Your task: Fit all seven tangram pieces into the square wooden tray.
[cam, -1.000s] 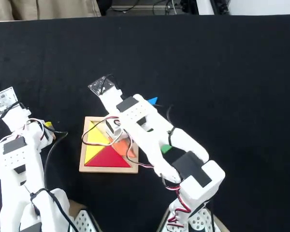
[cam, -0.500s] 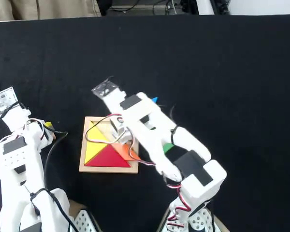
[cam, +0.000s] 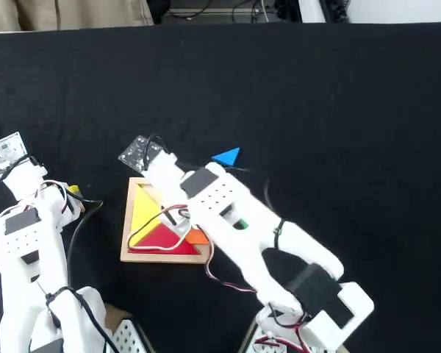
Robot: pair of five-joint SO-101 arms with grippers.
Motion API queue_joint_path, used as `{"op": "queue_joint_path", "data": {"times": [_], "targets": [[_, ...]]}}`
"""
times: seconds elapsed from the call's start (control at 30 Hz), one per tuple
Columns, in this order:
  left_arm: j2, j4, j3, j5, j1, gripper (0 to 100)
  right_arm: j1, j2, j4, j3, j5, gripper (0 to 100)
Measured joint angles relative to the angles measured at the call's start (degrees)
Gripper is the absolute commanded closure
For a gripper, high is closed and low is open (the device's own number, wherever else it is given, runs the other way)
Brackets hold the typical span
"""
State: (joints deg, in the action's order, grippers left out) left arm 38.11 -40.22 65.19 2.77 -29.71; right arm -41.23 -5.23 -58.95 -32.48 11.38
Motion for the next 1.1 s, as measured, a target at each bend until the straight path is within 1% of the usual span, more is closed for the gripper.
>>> {"op": "queue_joint_path", "data": {"times": [0.23, 0.37, 0.7, 0.93, 1.1], "targets": [[0.0, 0.0, 0.0, 0.0, 0.0, 76, -0.3, 5.5, -1.3, 0.2, 0.6, 98.8], [0.0, 0.0, 0.0, 0.0, 0.0, 76, -0.4, 9.2, -2.6, 3.8, 0.6, 98.8], [0.0, 0.0, 0.0, 0.0, 0.0, 76, -0.6, 9.8, -3.0, 4.7, 0.6, 98.8], [0.0, 0.0, 0.0, 0.0, 0.0, 76, -5.7, 9.8, -3.0, 4.8, 0.6, 98.8], [0.0, 0.0, 0.0, 0.0, 0.0, 76, -6.2, 9.8, -3.0, 4.8, 0.6, 98.8]]}}
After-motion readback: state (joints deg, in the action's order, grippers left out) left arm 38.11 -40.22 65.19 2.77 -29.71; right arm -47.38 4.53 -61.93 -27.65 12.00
